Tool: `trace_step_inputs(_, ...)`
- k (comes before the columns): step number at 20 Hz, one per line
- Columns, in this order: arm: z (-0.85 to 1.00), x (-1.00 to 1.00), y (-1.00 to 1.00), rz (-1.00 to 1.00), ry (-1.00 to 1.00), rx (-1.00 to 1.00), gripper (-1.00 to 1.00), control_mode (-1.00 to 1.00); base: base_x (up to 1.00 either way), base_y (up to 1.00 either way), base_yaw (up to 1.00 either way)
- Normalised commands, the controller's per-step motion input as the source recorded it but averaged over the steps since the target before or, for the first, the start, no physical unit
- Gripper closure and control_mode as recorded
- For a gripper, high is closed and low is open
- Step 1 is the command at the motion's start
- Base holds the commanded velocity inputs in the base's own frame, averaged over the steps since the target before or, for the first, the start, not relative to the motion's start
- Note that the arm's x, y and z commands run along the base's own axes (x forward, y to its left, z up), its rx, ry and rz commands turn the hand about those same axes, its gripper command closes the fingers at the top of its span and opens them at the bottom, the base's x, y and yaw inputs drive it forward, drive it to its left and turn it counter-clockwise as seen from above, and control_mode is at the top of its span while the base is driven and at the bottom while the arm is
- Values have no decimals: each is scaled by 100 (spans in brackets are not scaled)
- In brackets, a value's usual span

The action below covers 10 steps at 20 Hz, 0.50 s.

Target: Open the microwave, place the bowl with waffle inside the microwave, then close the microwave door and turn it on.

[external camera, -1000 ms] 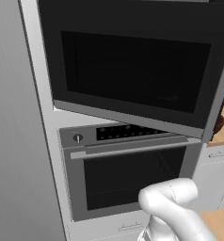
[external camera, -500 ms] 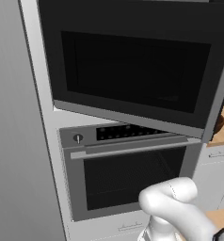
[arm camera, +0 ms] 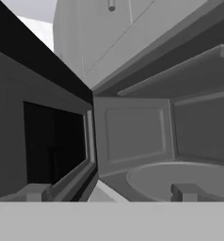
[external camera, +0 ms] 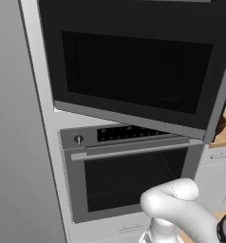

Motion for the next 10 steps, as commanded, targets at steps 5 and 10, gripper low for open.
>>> trace_step_inputs(5, -1, 8, 25, 5, 0, 0, -100, -100, 0, 0, 0)
trace_step_inputs(10, 0, -7, 39, 0, 0, 0, -100, -100, 0, 0, 0)
